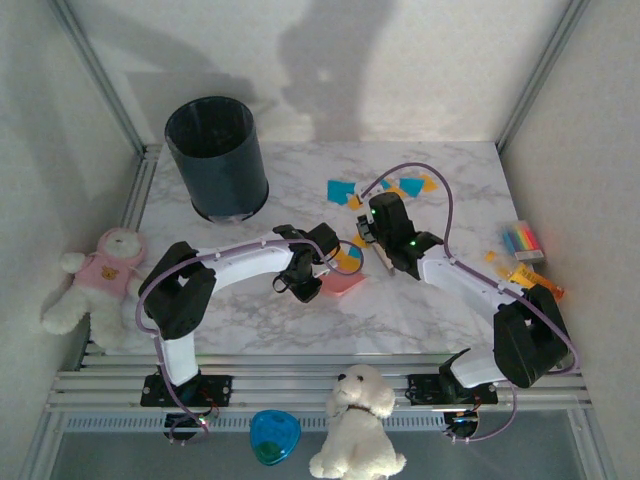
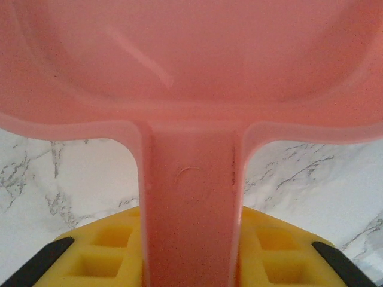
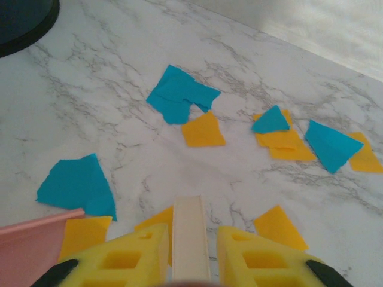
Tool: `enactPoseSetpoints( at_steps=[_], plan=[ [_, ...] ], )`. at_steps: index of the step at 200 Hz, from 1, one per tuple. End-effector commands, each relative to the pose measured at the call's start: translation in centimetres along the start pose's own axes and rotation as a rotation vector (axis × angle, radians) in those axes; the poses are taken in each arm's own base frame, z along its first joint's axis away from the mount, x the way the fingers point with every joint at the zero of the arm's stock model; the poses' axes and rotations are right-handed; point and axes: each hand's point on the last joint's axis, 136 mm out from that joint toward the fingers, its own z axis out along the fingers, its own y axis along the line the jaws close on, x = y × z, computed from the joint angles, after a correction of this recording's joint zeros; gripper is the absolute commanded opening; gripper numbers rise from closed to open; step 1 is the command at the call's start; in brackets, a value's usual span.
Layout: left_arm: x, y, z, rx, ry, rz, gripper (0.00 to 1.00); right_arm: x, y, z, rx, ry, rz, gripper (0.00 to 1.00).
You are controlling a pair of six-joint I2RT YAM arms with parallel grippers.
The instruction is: Sweep away the paper scraps from the table
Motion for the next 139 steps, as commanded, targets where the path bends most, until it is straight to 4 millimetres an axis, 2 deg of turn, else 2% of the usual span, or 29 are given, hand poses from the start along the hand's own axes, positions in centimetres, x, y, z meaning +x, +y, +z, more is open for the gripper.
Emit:
enactPoseSetpoints(
  at_steps=[1, 39, 65, 93, 139],
  plan=[
    [0.5, 0.7, -0.4, -0.028, 0.024, 0.012, 0.0, -0.5, 1.4, -1.3, -0.088, -0.001, -0.003, 0.0],
    [0.5, 0.8, -0.4, -0.035, 0.026, 0.012, 0.0, 0.7, 3.7, -2.9, -0.231, 0.042, -0.022, 0.0],
    [0.4, 0.9, -0.4, -0.037, 0.027, 0.014, 0.0, 0.4, 4.5, -4.2, -0.281, 0.033, -0.034, 0.0],
    [0.5, 0.9, -0.3, -0.037, 0.03, 0.013, 0.0, -0.7, 3.8, -5.2, -0.257, -0.014, -0.018, 0.0],
    [0.5, 0.9, -0.3, -0.037, 0.029, 0.015, 0.0, -2.5, 0.8, -5.9, -0.103, -0.089, 0.027, 0.0]
  ],
)
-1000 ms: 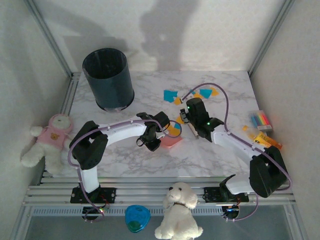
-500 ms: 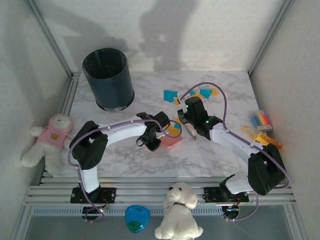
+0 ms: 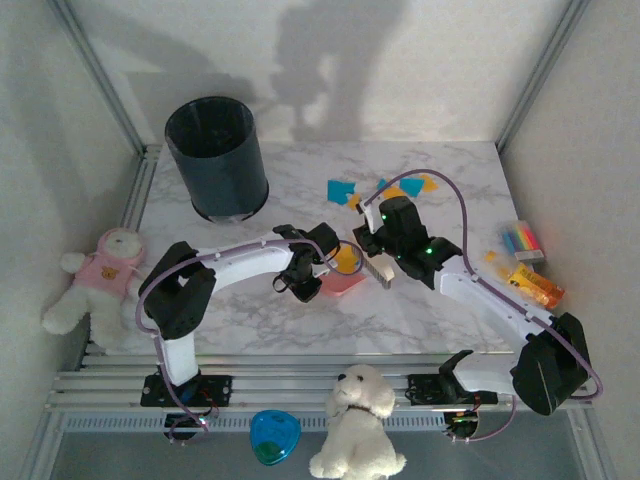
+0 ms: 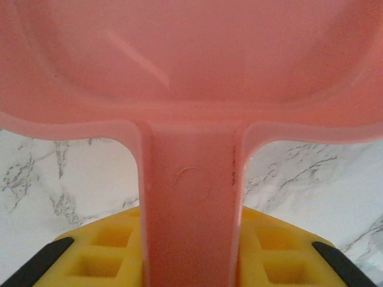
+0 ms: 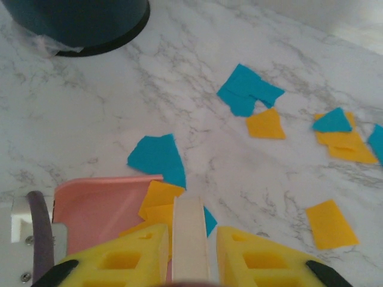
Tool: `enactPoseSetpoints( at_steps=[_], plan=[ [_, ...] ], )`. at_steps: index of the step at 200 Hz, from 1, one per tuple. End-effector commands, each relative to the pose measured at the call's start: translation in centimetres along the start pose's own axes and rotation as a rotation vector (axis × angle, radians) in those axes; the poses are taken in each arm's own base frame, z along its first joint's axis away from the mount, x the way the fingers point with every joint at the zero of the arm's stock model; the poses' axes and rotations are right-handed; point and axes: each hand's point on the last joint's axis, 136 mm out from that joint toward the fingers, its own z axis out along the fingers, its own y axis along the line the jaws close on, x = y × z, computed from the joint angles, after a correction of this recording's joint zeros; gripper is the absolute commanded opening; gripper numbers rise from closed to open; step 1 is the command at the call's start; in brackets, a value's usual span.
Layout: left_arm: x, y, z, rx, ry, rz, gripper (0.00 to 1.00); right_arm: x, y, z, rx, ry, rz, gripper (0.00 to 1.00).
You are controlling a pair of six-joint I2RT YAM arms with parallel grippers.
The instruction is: Sweep away the paper scraps from the table
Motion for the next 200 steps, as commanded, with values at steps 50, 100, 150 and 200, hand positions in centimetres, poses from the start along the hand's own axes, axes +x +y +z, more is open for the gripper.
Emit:
enactPoseSetpoints(
  at_steps=[50, 100, 150, 200],
  plan=[
    [0.6, 0.7, -0.4, -0.025, 0.029, 0.005, 0.0, -2.4, -5.0, 0.0, 0.305, -0.119, 0.087, 0.0],
    [0.6, 0.7, -0.6, -0.026, 0.023, 0.008, 0.0, -1.6, -4.5, 3.2, 0.288, -0.1, 0.092, 0.0],
    [0.5, 0.7, -0.6, -0.028, 0.021, 0.011, 0.0, 0.6, -2.1, 4.7, 0.153, -0.011, 0.067, 0.0],
    [0.5, 0.7, -0.5, -0.027, 0.027, 0.01, 0.0, 1.5, 1.1, 3.6, -0.031, 0.006, 0.081, 0.0]
  ],
)
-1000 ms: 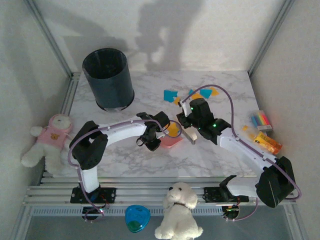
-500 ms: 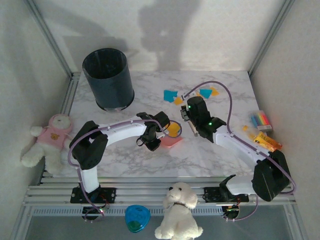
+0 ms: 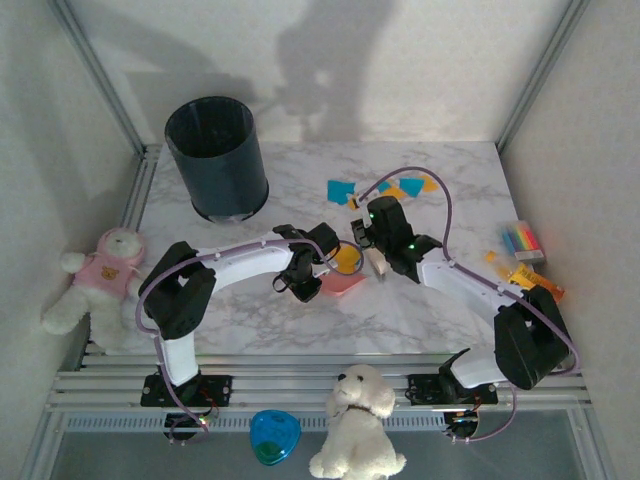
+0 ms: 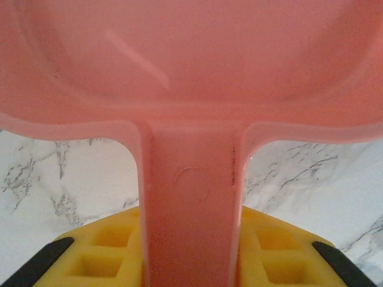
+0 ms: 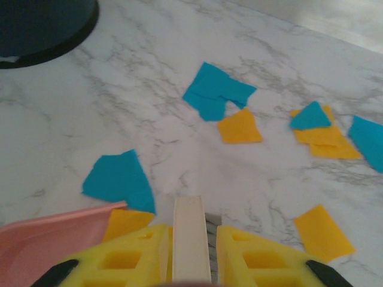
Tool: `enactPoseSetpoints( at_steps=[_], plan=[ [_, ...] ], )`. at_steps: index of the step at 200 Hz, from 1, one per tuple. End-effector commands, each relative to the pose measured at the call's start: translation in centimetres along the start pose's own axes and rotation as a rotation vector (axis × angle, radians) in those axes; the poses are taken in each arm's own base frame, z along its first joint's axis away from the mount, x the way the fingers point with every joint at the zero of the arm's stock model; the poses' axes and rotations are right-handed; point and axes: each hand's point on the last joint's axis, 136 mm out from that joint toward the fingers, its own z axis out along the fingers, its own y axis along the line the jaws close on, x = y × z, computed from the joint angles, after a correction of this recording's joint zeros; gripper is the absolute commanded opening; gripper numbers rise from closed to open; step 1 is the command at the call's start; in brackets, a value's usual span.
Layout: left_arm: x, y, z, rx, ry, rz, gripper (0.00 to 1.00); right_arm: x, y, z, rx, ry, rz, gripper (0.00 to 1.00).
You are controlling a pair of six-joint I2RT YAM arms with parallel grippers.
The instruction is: Sweep away the paper scraps from the table
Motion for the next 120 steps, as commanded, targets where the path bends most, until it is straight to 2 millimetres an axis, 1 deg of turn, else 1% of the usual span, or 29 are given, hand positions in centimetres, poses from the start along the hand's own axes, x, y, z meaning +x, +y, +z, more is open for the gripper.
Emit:
enactPoseSetpoints(
  at_steps=[1, 28, 55, 87, 120],
  plan=[
    [0.5, 0.6, -0.5, -0.027, 0.027, 0.008, 0.0, 0.6, 2.1, -1.1, -0.124, 0.013, 0.022, 0.0],
    [0.5, 0.6, -0.6, -0.023, 0.025, 0.008, 0.0, 0.3, 3.1, -2.0, -0.185, 0.005, 0.026, 0.0],
    [0.4, 0.6, -0.7, -0.022, 0.022, 0.008, 0.0, 0.1, 3.6, -2.4, -0.219, 0.0, 0.025, 0.0],
    [0.5, 0.5, -0.8, -0.021, 0.02, 0.008, 0.0, -0.4, 3.5, -3.0, -0.224, -0.018, 0.041, 0.0],
    [0.4, 0.5, -1.1, -0.021, 0.011, 0.009, 0.0, -1.2, 3.5, -4.1, -0.229, -0.051, 0.046, 0.0]
  ],
)
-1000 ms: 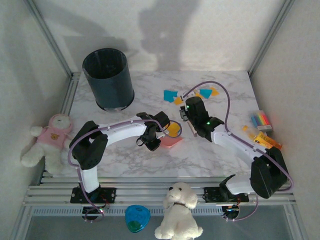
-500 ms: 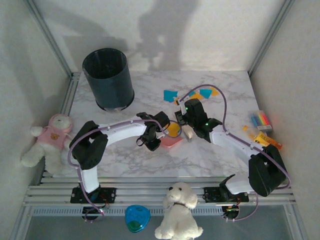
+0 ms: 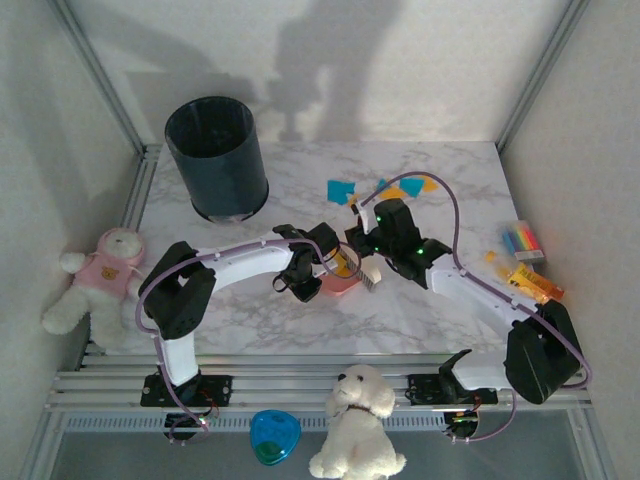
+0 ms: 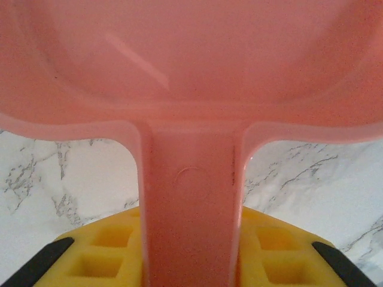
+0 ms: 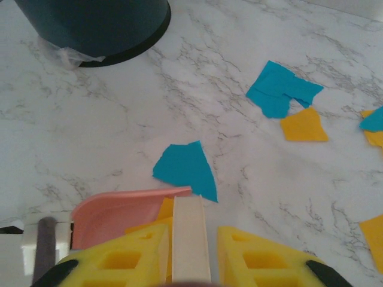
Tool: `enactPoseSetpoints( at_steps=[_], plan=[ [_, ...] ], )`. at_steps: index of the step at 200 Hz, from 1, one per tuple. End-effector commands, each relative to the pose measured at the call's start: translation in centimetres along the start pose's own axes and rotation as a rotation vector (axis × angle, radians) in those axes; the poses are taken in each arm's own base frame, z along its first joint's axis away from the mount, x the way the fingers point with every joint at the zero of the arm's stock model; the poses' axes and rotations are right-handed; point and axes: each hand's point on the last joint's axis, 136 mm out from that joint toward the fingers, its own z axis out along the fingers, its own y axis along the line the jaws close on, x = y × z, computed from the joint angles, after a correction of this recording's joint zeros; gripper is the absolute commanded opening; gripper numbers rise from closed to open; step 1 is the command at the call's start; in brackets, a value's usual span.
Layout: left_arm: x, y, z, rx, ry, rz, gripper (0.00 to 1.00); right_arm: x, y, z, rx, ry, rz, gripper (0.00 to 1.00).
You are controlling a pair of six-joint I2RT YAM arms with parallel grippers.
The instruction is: Sweep away the paper scraps from the table
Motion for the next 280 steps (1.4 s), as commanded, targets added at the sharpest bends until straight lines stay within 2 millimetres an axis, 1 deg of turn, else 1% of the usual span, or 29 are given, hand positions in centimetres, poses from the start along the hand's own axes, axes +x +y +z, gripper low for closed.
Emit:
enactPoseSetpoints(
  at_steps=[1, 18, 52, 80, 127, 198, 215, 232, 259, 280],
  plan=[
    [0.4, 0.5, -1.1, -0.021, 0.011, 0.005, 0.0, -1.0, 0.8, -1.4, -0.035, -0.043, 0.014, 0.0],
    [0.3, 0.5, -1.2, -0.022, 0.008, 0.006, 0.0, -1.2, 0.9, -1.7, -0.04, -0.047, 0.011, 0.0],
    [0.2, 0.4, -1.5, -0.021, -0.001, 0.006, 0.0, -0.9, 0.9, -1.6, -0.038, -0.038, 0.011, 0.0],
    [0.0, 0.3, -2.2, -0.021, -0.023, 0.007, 0.0, -0.9, 1.1, -1.6, -0.051, -0.034, 0.013, 0.0],
    [-0.3, 0.2, -3.1, -0.033, -0.049, 0.015, 0.0, -1.5, 1.7, -2.2, -0.085, -0.045, 0.021, 0.0],
    [-0.3, 0.2, -3.8, -0.049, -0.074, 0.019, 0.0, -1.9, 2.0, -2.9, -0.099, -0.047, 0.025, 0.0],
    [-0.1, 0.2, -3.8, -0.053, -0.073, 0.017, 0.0, -2.2, 2.1, -3.2, -0.105, -0.056, 0.027, 0.0],
    [0.5, 0.5, -3.3, -0.071, -0.052, 0.004, 0.0, -2.6, 2.1, -3.7, -0.102, -0.075, 0.03, 0.0],
    [1.9, 0.6, -2.2, -0.075, -0.007, -0.022, 0.0, -3.1, 1.2, -4.5, -0.053, -0.104, 0.036, 0.0],
    [2.9, 0.6, -1.7, -0.076, 0.018, -0.039, 0.0, -3.5, 0.6, -5.1, -0.014, -0.123, 0.037, 0.0]
  ],
)
